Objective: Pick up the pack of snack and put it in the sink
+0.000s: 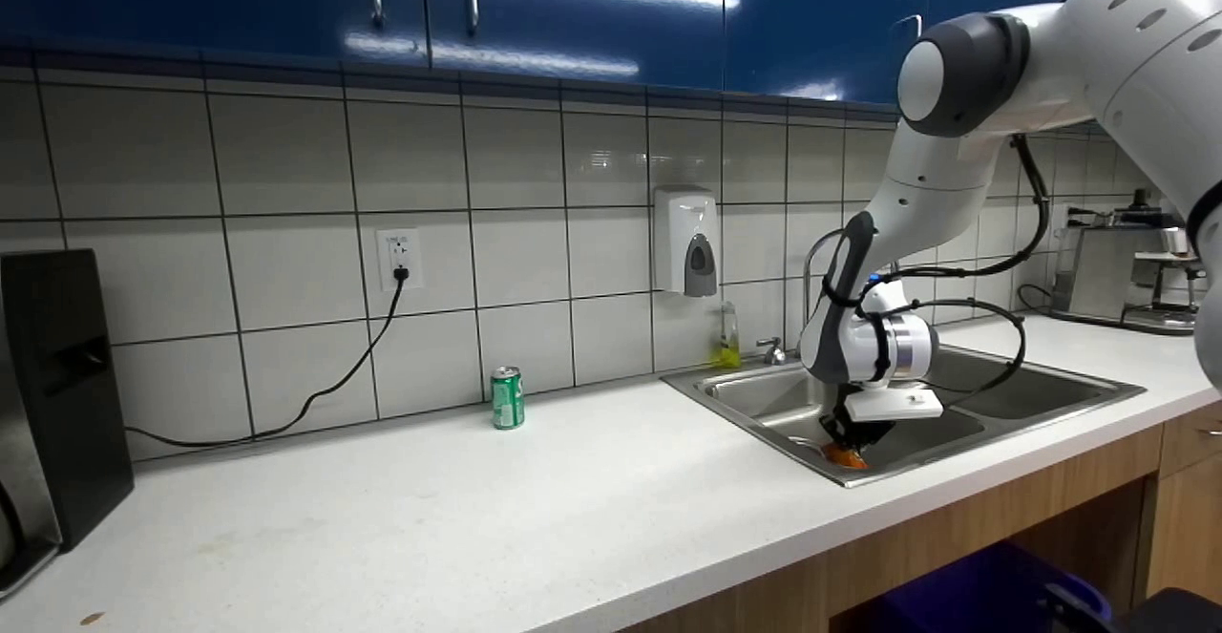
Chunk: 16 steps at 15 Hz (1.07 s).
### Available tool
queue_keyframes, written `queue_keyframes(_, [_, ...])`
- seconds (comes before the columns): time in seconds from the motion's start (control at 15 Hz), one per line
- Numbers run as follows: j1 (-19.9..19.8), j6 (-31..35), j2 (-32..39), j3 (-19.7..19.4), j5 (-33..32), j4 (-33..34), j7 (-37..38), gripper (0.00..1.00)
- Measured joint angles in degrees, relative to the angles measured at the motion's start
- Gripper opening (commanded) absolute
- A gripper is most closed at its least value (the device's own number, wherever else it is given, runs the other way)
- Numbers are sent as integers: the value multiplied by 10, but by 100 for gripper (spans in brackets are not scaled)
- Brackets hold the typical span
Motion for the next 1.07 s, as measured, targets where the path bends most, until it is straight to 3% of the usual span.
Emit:
queue_keyframes(0.13, [-1,0,5,0,0,4,0,1])
queue_keyframes(0.2, [-2,0,7,0,0,5,0,27])
queue_keyframes(0.27, [-2,0,8,0,-1,6,0,28])
queue_keyframes(0.87, [-2,0,-4,4,-8,9,0,94])
queue_keyframes(0.93, [-2,0,-11,6,-11,8,0,99])
queue_keyframes(1.07, [1,-1,-26,8,-15,7,0,100])
